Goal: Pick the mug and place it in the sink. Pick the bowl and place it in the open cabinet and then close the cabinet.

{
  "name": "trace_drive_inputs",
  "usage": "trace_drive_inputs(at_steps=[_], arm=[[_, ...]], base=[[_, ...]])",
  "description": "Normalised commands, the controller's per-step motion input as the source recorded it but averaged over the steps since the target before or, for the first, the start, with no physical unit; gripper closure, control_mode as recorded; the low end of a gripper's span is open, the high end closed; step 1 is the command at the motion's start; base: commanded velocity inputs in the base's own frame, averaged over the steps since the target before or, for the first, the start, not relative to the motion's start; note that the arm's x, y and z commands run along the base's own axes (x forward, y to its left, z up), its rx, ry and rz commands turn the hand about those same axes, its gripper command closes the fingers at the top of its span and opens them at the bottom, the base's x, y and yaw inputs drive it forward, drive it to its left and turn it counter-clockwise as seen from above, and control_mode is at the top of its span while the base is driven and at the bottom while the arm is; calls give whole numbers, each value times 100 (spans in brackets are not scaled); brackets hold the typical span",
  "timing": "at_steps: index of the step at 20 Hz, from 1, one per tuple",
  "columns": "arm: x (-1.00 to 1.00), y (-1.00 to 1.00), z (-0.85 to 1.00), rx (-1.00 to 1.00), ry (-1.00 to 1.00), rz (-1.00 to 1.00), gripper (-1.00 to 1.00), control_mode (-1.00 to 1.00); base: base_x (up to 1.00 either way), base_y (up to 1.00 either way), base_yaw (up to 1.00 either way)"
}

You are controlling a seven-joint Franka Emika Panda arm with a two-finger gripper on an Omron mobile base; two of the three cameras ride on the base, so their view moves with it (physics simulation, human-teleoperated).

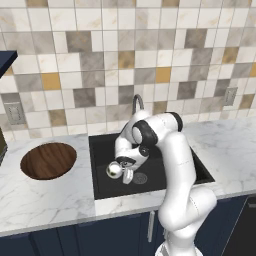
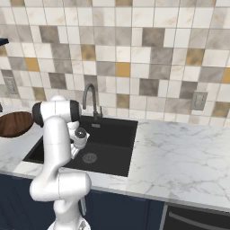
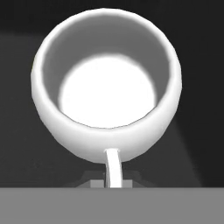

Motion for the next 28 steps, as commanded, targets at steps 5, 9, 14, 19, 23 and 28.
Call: trace_drive_inputs(at_steps=[5,9,14,19,23,28], arm=[[27,4,-7,0,0,0,100,-100],[23,6,-9,0,0,0,100,-100],[20,9,-25,0,1,0,100,-100],[15,7,-32,0,0,0,100,-100],[4,7,-19,0,0,0,-100,-100],[-4,0,2,0,-2,0,-100,-100]], base=[[0,0,0],[0,0,0],[0,0,0],[0,0,0],[0,0,0],[0,0,0]])
